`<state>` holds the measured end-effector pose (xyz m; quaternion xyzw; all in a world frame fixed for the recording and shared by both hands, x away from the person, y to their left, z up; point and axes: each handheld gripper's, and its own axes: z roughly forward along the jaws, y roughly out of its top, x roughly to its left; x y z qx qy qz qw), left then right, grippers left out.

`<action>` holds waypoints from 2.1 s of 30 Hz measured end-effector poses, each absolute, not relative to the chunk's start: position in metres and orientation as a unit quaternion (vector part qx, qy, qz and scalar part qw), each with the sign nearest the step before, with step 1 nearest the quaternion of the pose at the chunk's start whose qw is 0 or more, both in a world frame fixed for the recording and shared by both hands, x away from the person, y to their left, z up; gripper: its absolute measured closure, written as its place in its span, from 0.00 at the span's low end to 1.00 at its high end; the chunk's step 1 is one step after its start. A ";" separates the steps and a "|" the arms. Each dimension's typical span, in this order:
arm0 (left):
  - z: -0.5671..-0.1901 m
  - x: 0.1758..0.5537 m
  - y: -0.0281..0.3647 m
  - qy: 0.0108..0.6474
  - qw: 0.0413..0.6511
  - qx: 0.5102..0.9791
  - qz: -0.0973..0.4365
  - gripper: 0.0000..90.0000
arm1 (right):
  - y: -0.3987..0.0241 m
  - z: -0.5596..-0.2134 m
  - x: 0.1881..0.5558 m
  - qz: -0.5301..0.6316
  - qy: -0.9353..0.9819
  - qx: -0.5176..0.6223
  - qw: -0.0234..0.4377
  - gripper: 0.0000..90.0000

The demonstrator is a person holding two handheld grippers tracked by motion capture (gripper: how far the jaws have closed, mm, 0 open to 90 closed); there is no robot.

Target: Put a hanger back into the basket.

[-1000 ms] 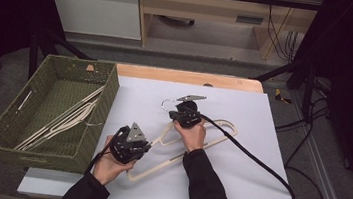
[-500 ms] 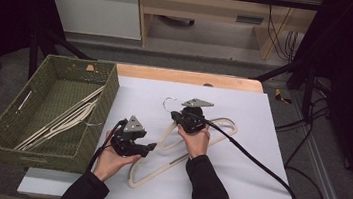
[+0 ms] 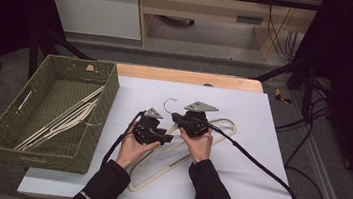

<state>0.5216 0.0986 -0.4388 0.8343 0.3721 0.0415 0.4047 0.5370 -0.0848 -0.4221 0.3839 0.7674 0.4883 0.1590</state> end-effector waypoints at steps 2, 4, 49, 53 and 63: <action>-0.441 0.523 0.096 0.377 0.411 0.830 0.029 0.77 | -0.085 -0.421 0.535 0.490 0.765 0.385 0.160 1.00; -0.440 0.522 0.095 0.373 0.412 0.831 0.023 0.84 | -0.086 -0.420 0.534 0.490 0.767 0.383 0.161 0.99; -0.294 0.451 0.150 0.264 0.482 0.819 0.161 0.95 | -0.231 -0.399 0.418 0.533 0.731 0.372 0.208 0.09; -0.275 0.449 0.165 0.255 0.476 0.820 0.188 0.95 | -0.236 -0.399 0.416 0.531 0.728 0.377 0.214 0.07; -0.246 0.454 0.209 0.260 0.453 0.822 0.229 0.95 | -0.239 -0.400 0.414 0.528 0.725 0.383 0.221 0.05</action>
